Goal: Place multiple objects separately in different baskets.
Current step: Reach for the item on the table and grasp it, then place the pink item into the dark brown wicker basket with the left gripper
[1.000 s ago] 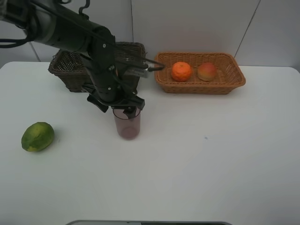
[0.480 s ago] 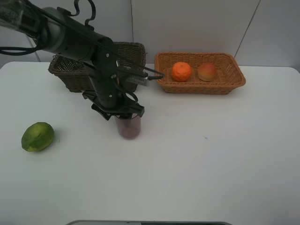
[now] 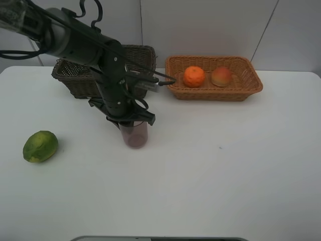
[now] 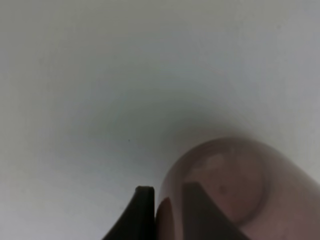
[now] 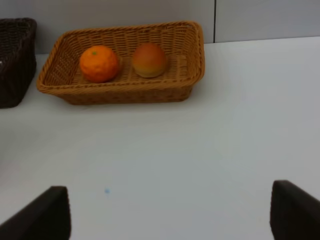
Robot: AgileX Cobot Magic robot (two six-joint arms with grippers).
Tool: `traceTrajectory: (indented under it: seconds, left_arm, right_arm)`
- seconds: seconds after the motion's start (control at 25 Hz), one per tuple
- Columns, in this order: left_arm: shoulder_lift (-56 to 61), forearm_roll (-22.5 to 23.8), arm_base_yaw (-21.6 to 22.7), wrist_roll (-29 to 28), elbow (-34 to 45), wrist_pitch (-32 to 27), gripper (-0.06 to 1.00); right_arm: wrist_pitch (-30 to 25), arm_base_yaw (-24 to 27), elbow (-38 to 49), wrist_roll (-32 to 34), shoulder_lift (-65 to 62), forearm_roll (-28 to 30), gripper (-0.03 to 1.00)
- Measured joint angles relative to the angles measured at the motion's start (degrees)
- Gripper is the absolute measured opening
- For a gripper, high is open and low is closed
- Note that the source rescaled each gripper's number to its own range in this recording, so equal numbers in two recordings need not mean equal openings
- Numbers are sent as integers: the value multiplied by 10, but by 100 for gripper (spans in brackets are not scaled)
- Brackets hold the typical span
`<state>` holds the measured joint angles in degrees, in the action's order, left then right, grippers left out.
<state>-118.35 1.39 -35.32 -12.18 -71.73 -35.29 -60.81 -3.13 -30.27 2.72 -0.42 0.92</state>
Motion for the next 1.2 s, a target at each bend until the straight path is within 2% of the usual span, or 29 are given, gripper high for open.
traceTrajectory:
  seconds: [0.72, 1.2]
  left_arm:
    - [1, -6, 0, 0, 0, -1, 0]
    - [90, -7, 3, -5, 0, -65, 0]
  right_arm:
    - [0, 0, 0, 0, 0, 0, 73]
    - [0, 0, 0, 0, 0, 0, 73]
